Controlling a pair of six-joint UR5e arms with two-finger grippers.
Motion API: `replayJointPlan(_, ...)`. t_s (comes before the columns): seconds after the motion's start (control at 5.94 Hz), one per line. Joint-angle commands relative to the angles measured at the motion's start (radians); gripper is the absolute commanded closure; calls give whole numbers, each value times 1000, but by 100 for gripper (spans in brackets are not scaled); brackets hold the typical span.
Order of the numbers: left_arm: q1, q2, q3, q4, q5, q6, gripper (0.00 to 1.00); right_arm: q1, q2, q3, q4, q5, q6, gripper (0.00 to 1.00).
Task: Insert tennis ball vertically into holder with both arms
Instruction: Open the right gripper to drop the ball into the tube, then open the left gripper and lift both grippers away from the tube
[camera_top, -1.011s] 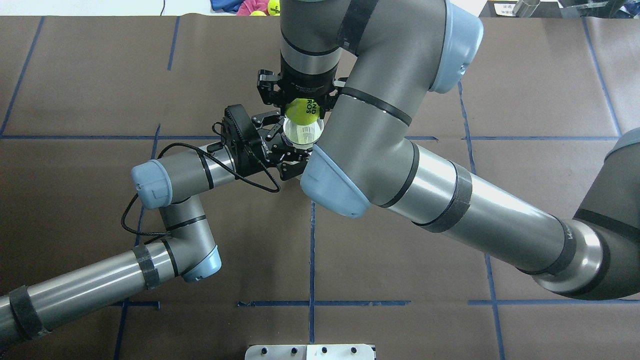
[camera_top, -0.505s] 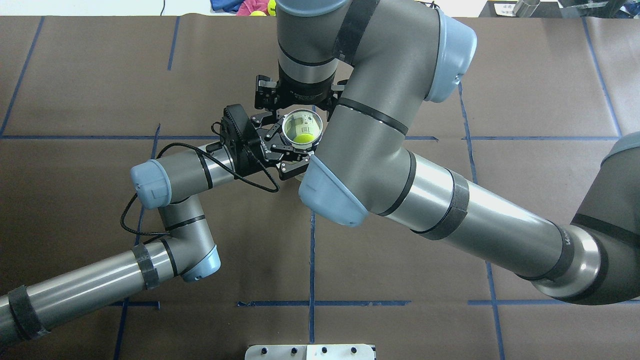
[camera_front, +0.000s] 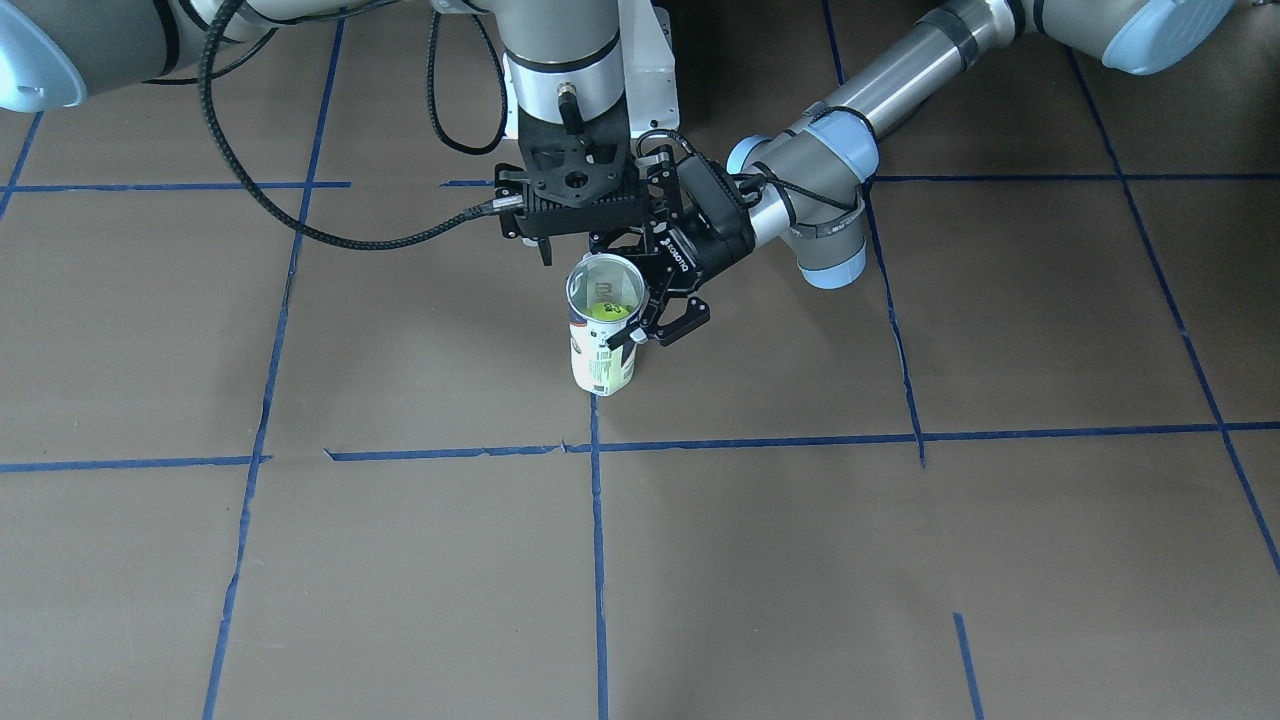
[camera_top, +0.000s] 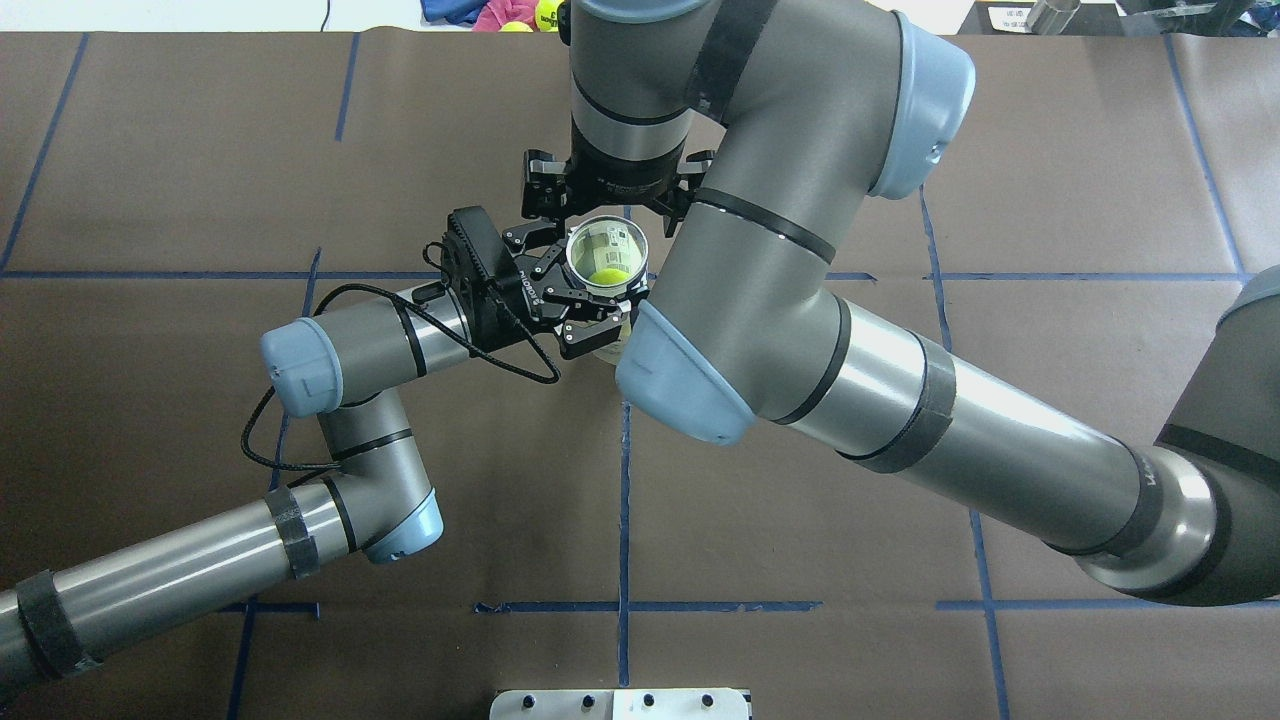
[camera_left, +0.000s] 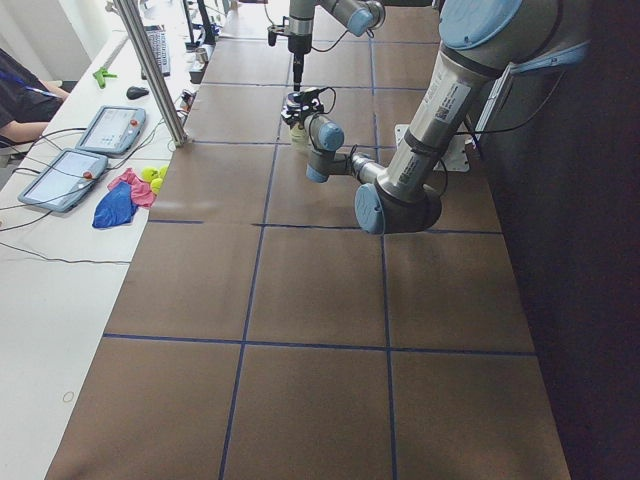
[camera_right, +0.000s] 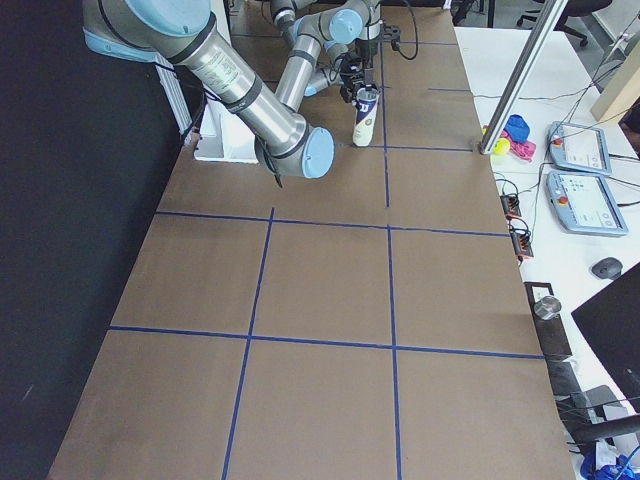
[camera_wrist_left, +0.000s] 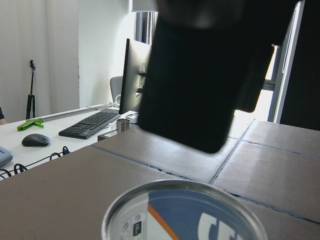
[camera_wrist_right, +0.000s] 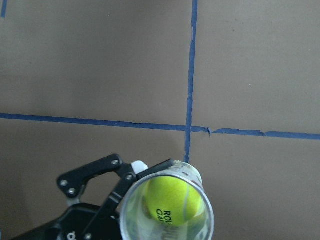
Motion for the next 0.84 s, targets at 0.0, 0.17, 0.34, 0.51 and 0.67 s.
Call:
replayJointPlan(0.0,-23,6,-51,12,-2,1,7,86,-88,47,1,75,-132,0)
replayJointPlan(0.17,-29,6,-64,45,-3,2,5,113,-116,47,4,87,-174,0)
replayJointPlan(0.34,-34,8,-84,49,-3,2,4,146,-127,47,6,106,-217,0)
replayJointPlan(0.51,-42,9,-136,99,-3,2,4,185,-158,48,6,135,-273,0)
replayJointPlan(0.67,-63,9,-220,210,-6,2,4,236,-211,73,8,152,-368,0)
